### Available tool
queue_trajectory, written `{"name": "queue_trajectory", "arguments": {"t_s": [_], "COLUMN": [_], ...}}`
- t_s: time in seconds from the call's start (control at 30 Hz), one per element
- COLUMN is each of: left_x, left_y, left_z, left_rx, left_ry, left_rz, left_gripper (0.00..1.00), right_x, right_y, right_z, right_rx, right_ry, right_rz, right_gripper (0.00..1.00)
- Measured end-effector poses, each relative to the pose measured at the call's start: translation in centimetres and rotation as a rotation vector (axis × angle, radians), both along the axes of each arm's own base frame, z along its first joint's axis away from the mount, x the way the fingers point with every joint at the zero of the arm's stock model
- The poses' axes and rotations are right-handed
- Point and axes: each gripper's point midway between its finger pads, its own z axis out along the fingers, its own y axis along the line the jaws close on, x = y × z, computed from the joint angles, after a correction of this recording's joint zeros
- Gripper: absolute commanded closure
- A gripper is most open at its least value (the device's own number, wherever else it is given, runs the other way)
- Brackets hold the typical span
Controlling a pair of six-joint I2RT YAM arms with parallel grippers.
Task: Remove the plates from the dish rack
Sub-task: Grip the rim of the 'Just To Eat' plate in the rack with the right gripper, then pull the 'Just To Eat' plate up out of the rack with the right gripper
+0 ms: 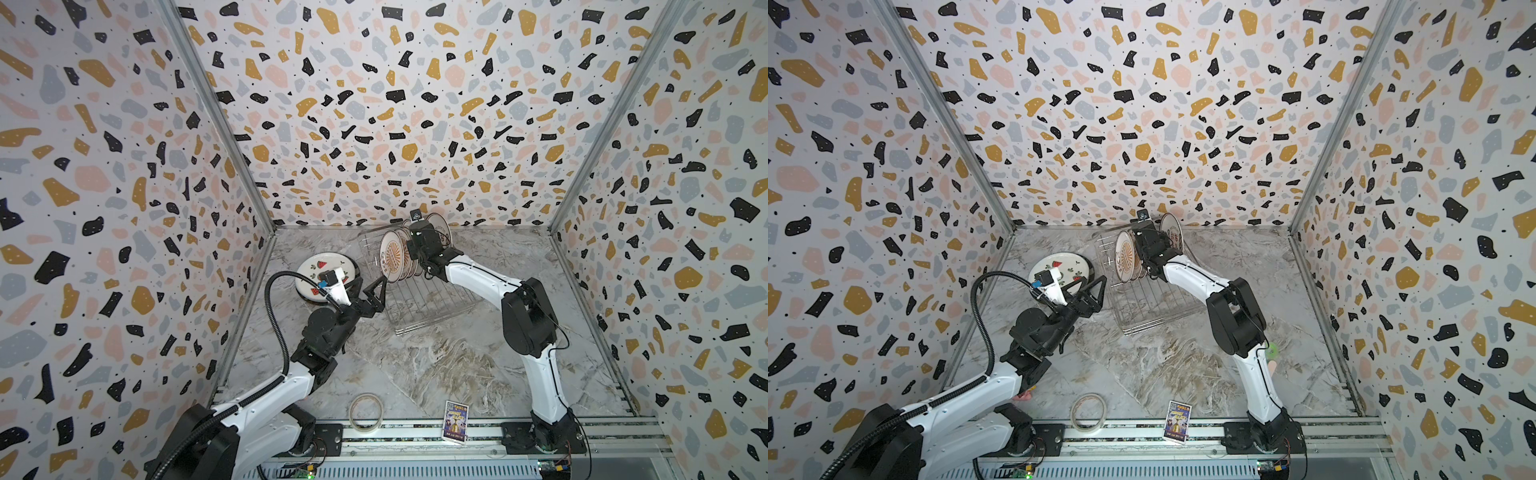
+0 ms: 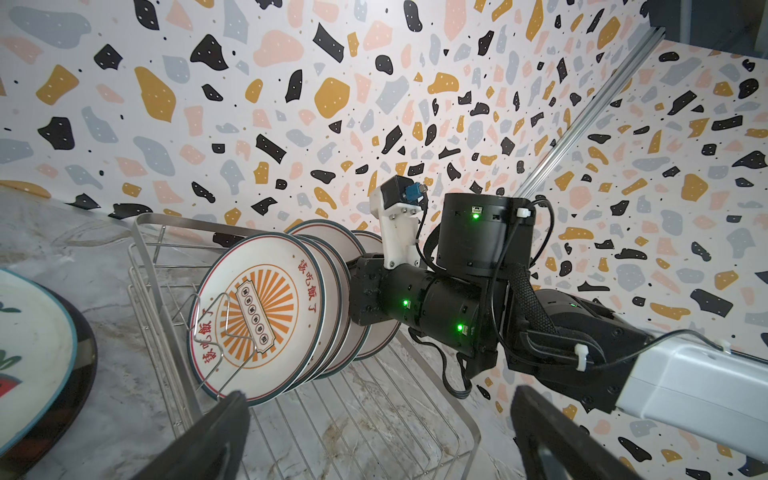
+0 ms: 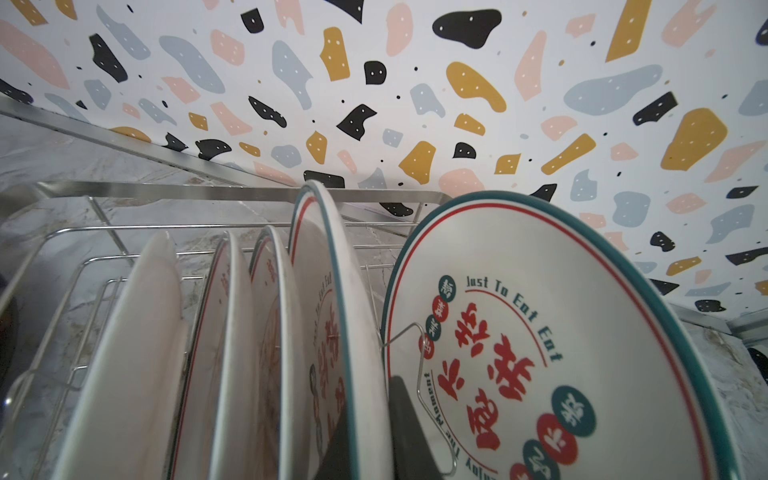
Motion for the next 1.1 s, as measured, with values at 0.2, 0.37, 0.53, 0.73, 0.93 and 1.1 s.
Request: {"name": "queue_trajectory", "arguments": {"t_s": [0.2, 0.37, 0.53, 0.73, 0.93, 1.1], "left_x": [0.0, 0.1, 0.1, 0.0, 0.0, 0.0], "left_y": [0.1, 0.2, 0.2, 0.2, 0.3, 0.3], "left_z": [0.0, -0.2, -0.3, -0.4, -0.6, -0.6], "left_rx": [0.0, 0.001, 0.0, -0.006, -0.018, -0.021], "left_ry": [0.001, 0.004, 0.008, 0.01, 0.018, 0.02], "left_rz": [0.006, 0.012, 0.013, 0.012, 0.011, 0.01], "left_gripper": [0.0, 0.0, 0.0, 0.0, 0.0, 0.0], "right_x": [-0.1, -0.5, -1.1, -2.0, -3.2, -4.8], "right_y": [0.2, 0.3, 0.1, -0.9, -1.7, -2.5], "right_z": [0.2, 0.9, 2.8, 5.8, 8.0, 9.1], "right_rx": [-0.014, -0.046, -0.064, -0.075, -0.09, -0.119], "right_ry": [-0.013, -0.027, -0.056, -0.107, -0.157, -0.194], "right_rz": [-0.003, -0.001, 0.001, -0.017, -0.032, -0.05], "right_gripper": [0.96, 0.97, 0.98, 1.0, 1.0, 1.0]}}
